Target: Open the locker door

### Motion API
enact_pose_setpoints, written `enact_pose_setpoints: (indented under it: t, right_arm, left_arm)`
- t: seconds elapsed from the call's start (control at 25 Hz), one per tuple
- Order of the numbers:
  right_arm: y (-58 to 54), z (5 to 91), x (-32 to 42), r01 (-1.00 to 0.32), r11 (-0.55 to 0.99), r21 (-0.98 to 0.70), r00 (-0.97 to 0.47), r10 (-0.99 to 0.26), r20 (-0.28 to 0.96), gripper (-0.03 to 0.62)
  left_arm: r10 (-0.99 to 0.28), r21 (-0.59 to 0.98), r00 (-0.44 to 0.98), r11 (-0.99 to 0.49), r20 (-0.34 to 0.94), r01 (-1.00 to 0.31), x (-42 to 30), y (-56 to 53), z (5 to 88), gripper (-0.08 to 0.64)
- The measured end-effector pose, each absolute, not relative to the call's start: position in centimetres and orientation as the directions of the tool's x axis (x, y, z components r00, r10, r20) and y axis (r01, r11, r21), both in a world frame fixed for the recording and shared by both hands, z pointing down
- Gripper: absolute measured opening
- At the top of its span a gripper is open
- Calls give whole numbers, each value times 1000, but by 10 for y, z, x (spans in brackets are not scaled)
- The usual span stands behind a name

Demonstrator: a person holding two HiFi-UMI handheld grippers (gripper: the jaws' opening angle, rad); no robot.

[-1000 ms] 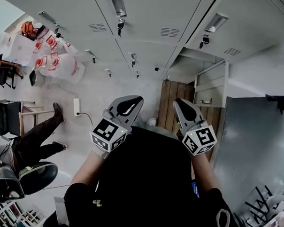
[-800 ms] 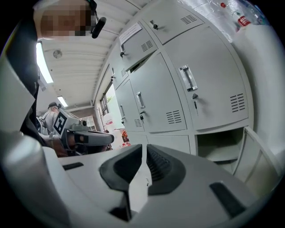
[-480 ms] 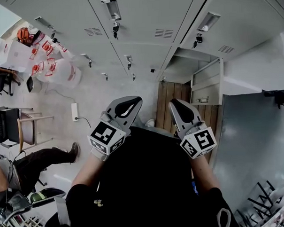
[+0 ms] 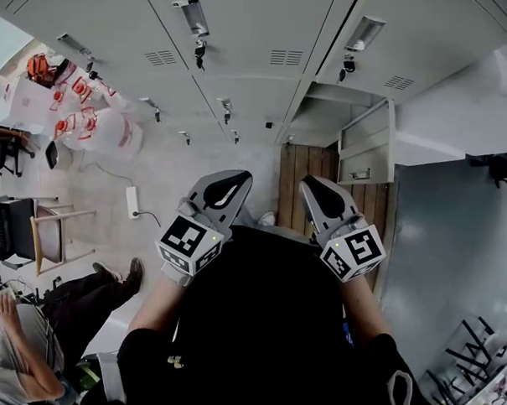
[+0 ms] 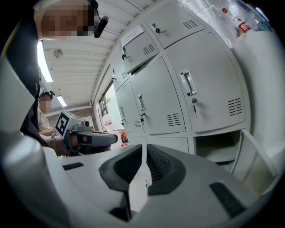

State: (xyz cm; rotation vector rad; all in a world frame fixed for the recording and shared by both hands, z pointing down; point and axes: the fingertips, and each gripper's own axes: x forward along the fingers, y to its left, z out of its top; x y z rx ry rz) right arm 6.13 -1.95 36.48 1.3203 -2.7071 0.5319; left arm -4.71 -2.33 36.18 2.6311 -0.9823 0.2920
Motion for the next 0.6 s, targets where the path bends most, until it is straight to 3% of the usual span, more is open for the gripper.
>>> enact_pose_setpoints:
  t: [0.6]
  right_arm:
    - [-13,370,70,-789,547,-280,-607,-763,220,52]
  left_arm:
    - [-605,215,736,-709,303,-671,-46,-17,364,25]
